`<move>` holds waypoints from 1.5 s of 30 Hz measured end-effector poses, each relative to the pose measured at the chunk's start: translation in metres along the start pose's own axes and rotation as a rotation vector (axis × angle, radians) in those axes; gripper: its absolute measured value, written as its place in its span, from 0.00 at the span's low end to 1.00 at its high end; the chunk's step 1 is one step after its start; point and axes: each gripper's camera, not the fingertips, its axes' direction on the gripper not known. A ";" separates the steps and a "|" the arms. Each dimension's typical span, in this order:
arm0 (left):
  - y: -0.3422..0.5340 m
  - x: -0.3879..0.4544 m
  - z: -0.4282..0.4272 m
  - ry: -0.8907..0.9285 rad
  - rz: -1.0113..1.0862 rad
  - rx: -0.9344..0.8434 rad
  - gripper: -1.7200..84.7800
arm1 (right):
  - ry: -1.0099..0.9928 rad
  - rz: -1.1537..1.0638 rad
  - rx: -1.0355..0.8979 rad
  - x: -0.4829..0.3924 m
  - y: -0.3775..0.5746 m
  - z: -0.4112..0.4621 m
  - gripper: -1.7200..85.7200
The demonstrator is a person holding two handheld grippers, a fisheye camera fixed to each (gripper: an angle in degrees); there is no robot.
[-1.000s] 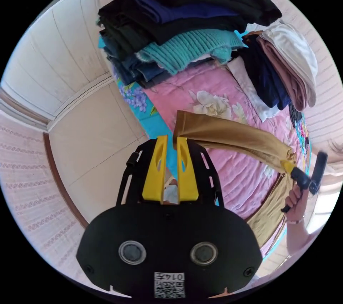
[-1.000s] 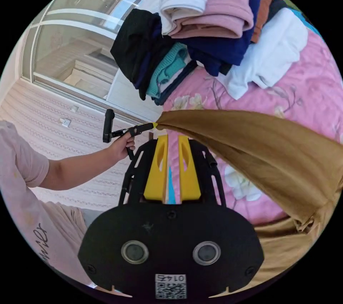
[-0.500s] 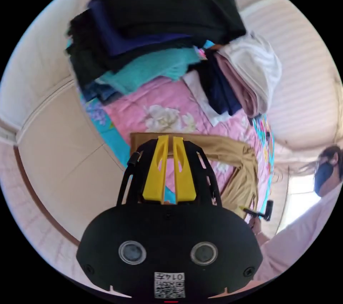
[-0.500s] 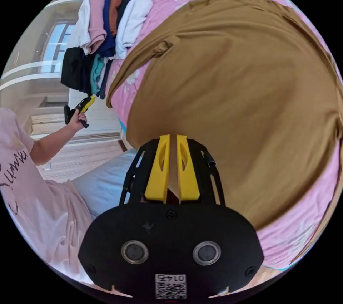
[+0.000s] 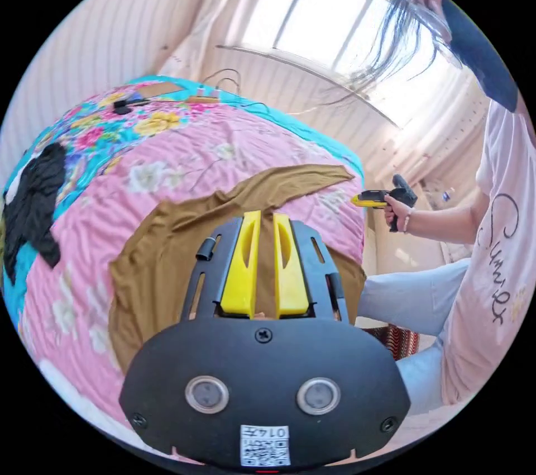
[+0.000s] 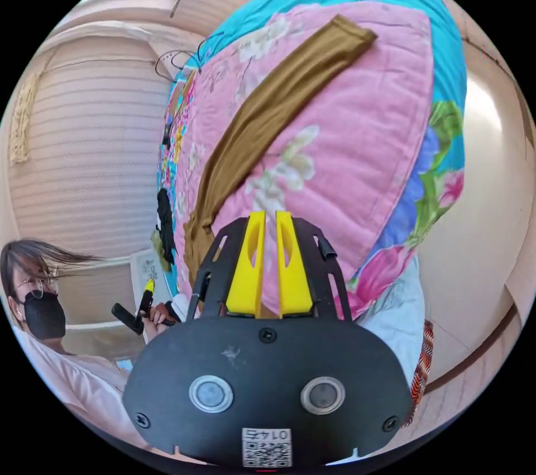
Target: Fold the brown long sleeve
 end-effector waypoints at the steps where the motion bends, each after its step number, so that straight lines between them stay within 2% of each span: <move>1: -0.019 0.003 0.018 0.024 0.038 -0.016 0.08 | -0.026 0.020 0.072 0.007 -0.007 -0.025 0.08; 5: -0.134 0.038 0.132 0.060 0.244 -0.074 0.08 | 0.011 0.030 0.305 0.020 -0.031 -0.100 0.11; 9: -0.230 0.070 0.236 0.125 0.322 -0.141 0.10 | 0.069 -0.071 0.370 0.015 -0.054 -0.141 0.13; 11: -0.262 0.081 0.278 0.152 0.352 -0.204 0.11 | 0.083 -0.141 0.380 0.008 -0.070 -0.160 0.14; 16: -0.306 0.101 0.372 0.069 0.450 -0.380 0.12 | 0.154 -0.276 0.319 -0.015 -0.112 -0.183 0.15; 19: -0.308 0.097 0.395 0.037 0.433 -0.393 0.11 | 0.215 -0.271 0.272 -0.016 -0.137 -0.185 0.15; 20: -0.309 0.095 0.397 0.035 0.425 -0.381 0.10 | 0.221 -0.261 0.240 -0.014 -0.142 -0.185 0.14; 22: -0.316 0.090 0.400 0.071 0.400 -0.375 0.03 | 0.245 -0.267 0.265 -0.017 -0.137 -0.196 0.09; 24: -0.319 0.086 0.397 0.076 0.379 -0.346 0.02 | 0.193 -0.309 0.231 -0.020 -0.129 -0.205 0.04; 29: -0.314 0.075 0.360 0.105 0.346 -0.256 0.01 | 0.042 -0.371 0.104 -0.036 -0.088 -0.225 0.02; 33: -0.282 0.046 0.301 0.118 0.250 -0.178 0.01 | -0.211 -0.422 -0.007 -0.066 -0.043 -0.229 0.02; 35: -0.261 0.031 0.272 0.102 0.194 -0.151 0.01 | -0.360 -0.477 -0.150 -0.096 -0.005 -0.217 0.02; 38: -0.222 0.005 0.227 0.100 0.073 -0.120 0.01 | -0.431 -0.540 -0.377 -0.133 0.044 -0.191 0.02; 40: -0.192 -0.011 0.205 0.058 -0.002 -0.128 0.01 | -0.402 -0.590 -0.475 -0.151 0.068 -0.177 0.02; 41: -0.186 -0.014 0.202 0.046 -0.013 -0.133 0.01 | -0.312 -0.622 -0.491 -0.158 0.076 -0.172 0.03; 45: -0.150 -0.040 0.196 0.026 -0.129 -0.157 0.01 | -0.069 -0.667 -0.386 -0.175 0.059 -0.159 0.06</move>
